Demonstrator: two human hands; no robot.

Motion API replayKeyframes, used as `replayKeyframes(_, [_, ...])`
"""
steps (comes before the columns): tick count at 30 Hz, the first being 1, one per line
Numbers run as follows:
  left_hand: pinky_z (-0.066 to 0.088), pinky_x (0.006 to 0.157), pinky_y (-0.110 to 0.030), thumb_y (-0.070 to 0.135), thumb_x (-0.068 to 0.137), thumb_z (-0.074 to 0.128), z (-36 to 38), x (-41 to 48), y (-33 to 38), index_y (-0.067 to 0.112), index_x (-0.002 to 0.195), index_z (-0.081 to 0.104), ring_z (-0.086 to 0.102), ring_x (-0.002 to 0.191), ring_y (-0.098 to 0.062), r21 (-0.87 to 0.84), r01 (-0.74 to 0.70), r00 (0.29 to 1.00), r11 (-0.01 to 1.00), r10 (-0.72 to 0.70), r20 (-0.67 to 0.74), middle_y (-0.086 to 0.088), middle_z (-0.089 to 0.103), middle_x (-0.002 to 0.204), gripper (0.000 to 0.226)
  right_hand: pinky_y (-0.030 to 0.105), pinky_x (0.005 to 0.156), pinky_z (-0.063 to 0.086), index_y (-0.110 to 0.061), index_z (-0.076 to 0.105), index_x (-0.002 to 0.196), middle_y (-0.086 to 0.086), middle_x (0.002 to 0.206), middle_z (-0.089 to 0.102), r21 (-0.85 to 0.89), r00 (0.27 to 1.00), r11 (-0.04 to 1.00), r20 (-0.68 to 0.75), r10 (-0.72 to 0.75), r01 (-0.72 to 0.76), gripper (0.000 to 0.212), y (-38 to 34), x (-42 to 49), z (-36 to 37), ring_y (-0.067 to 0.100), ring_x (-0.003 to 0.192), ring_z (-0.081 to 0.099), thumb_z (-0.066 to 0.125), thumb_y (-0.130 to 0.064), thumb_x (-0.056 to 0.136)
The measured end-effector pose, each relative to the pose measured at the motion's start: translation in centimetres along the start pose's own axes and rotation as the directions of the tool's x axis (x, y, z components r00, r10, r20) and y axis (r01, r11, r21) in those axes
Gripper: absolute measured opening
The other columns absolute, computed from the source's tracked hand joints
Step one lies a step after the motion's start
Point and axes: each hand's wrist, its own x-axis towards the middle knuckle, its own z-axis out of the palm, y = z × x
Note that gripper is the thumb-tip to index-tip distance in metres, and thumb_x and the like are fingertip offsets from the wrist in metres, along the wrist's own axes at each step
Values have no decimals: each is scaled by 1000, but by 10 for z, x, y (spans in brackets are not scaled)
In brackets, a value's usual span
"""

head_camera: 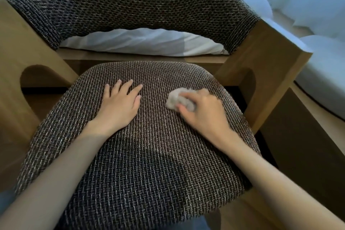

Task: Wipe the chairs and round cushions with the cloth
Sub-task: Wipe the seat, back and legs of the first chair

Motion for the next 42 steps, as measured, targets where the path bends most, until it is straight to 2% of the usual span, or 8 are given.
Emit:
replayKeyframes(4, [-4,118,-50,40,102,19,-1,-2,5,28,152,18,1,148,-28,-12,8,1000,1000,-8,15,-4,10,161,51,25,63,47,-31,66,118,-2,98,65,25,996,996,17,-87,86,37,1,-18,-7,15,76,62,61,-49,86])
replayKeyframes(10, [-7,118,-49,45,101,18,7,-15,33,30,152,14,-2,148,-27,-36,-54,997,998,57,59,-3,5,161,53,33,69,46,-28,62,124,4,110,65,-142,973,972,-166,161,-185,37,47,11,-21,26,93,63,56,-45,91])
replayKeyframes(14, [-6,118,-51,45,101,17,8,-14,41,32,152,14,-2,148,-26,-28,-71,996,997,72,46,-1,6,161,53,24,55,45,-28,66,117,2,94,66,13,998,1000,-57,-16,17,38,-8,-42,-10,16,70,61,52,-47,87])
replayKeyframes(17, [-5,118,-51,45,101,19,9,-14,39,33,152,17,0,148,-26,-31,-81,996,996,82,31,-1,9,161,52,16,57,47,-25,69,112,-1,92,69,66,992,991,-35,-118,120,35,-9,-59,-19,7,71,60,56,-45,86])
replayKeyframes(23, [-3,119,-49,46,101,22,10,-13,36,33,151,23,5,148,-24,-48,-98,995,994,98,2,-1,15,160,52,25,58,44,-28,67,117,-1,99,68,-116,968,983,-224,117,-145,32,47,-41,-37,18,82,64,61,-44,90])
replayKeyframes(30, [-3,119,-48,45,101,21,10,-13,36,33,151,23,6,148,-25,-50,-100,995,994,101,2,-1,15,160,51,19,60,51,-24,72,108,-4,92,70,57,977,994,-194,-84,97,31,-9,-100,-17,8,75,63,58,-44,88])
replayKeyframes(37, [0,120,-47,43,102,22,11,-15,35,30,150,25,10,147,-25,-59,-120,993,991,119,-24,-3,19,159,50,26,65,52,-24,73,107,-2,99,72,24,917,991,-377,129,-129,34,50,-85,-47,13,83,66,59,-47,87])
replayKeyframes(42, [1,119,-47,41,102,23,11,-16,36,29,150,26,10,147,-26,-42,-102,995,994,101,-22,-3,19,159,50,27,56,52,-24,73,104,-3,89,69,8,944,998,-323,64,-65,27,5,-103,-24,13,72,64,62,-43,86])
